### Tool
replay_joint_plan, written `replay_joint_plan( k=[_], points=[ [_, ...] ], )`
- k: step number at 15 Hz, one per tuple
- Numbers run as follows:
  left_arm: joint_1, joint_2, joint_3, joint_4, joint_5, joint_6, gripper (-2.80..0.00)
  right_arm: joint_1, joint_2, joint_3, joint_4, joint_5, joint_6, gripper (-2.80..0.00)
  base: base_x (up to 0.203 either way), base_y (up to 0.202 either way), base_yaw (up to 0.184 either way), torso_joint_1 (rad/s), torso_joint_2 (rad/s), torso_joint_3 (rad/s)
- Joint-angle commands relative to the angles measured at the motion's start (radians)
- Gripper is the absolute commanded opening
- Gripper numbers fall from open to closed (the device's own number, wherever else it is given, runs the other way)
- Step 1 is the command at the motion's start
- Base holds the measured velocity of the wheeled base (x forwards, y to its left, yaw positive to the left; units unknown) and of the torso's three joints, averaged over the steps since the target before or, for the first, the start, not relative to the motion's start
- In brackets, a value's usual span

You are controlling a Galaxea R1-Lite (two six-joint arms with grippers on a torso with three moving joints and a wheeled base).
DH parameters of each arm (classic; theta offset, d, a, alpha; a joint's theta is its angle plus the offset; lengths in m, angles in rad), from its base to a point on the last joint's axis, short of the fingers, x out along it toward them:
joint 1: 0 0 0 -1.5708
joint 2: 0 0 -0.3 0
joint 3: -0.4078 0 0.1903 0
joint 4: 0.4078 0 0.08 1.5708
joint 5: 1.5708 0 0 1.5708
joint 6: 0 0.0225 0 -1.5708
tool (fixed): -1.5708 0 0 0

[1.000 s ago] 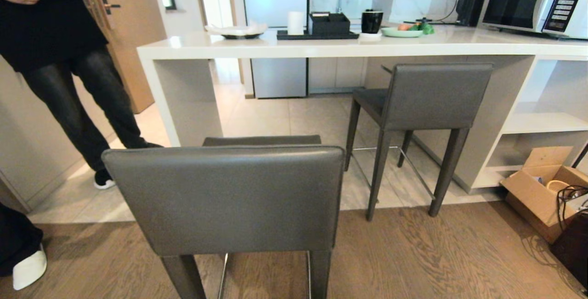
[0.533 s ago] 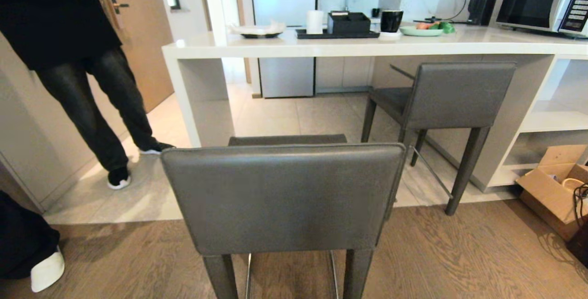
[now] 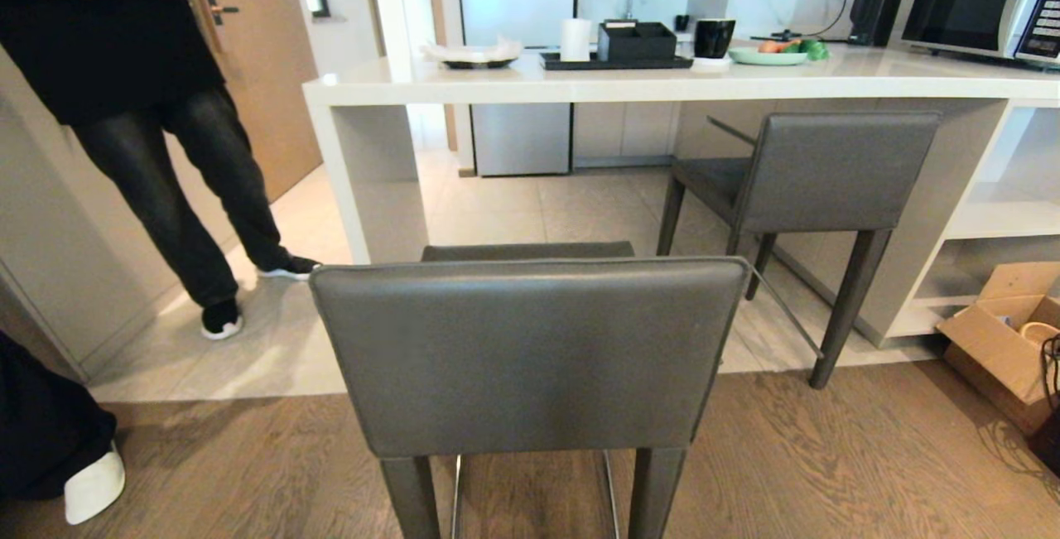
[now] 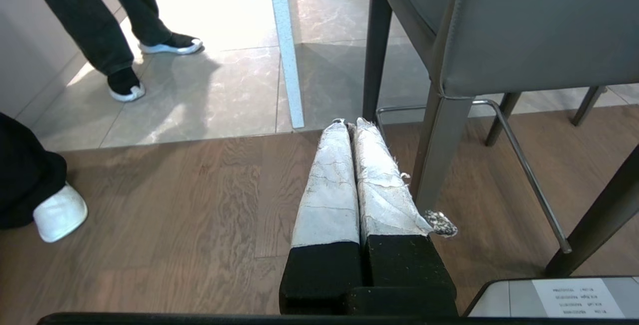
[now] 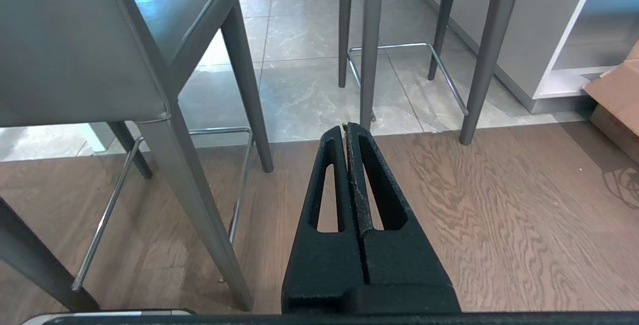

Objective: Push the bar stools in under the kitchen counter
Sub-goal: Push the gray chair back under the dining table

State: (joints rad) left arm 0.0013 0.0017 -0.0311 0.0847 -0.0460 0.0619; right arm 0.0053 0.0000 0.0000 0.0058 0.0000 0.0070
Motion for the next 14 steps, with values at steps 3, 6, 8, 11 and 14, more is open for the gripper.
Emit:
replay_joint_plan(
  k=[3,6,8,11,14],
  points=[
    [0.0,0.001,0.0,0.001,0.008,-0.02,-2.8,0.001,0.0,0.0,-0.001,-0.001,0.002,-2.8,0.0,0.0,0.0,0.0,0.0,0.0],
    [-0.001,0.0,0.0,-0.001,0.044,-0.051,-2.8,-0.001,0.0,0.002,-0.006,-0.001,0.0,-2.8,0.0,0.0,0.0,0.0,0.0,0.0],
    [0.002,0.006,-0.034,-0.028,0.021,-0.042,-2.8,0.0,0.015,-0.036,0.002,0.008,-0.021,-2.8,0.0,0.0,0.0,0.0,0.0,0.0],
    [0.0,0.214,-0.155,-0.078,-0.033,-0.067,-2.8,0.002,0.223,-0.172,-0.025,0.018,0.008,-2.8,0.0,0.0,0.0,0.0,0.0,0.0],
    [-0.005,0.586,-0.227,-0.306,-0.062,-0.091,-2.8,0.005,0.491,-0.25,-0.146,0.028,0.037,-2.8,0.0,0.0,0.0,0.0,0.0,0.0]
  ],
)
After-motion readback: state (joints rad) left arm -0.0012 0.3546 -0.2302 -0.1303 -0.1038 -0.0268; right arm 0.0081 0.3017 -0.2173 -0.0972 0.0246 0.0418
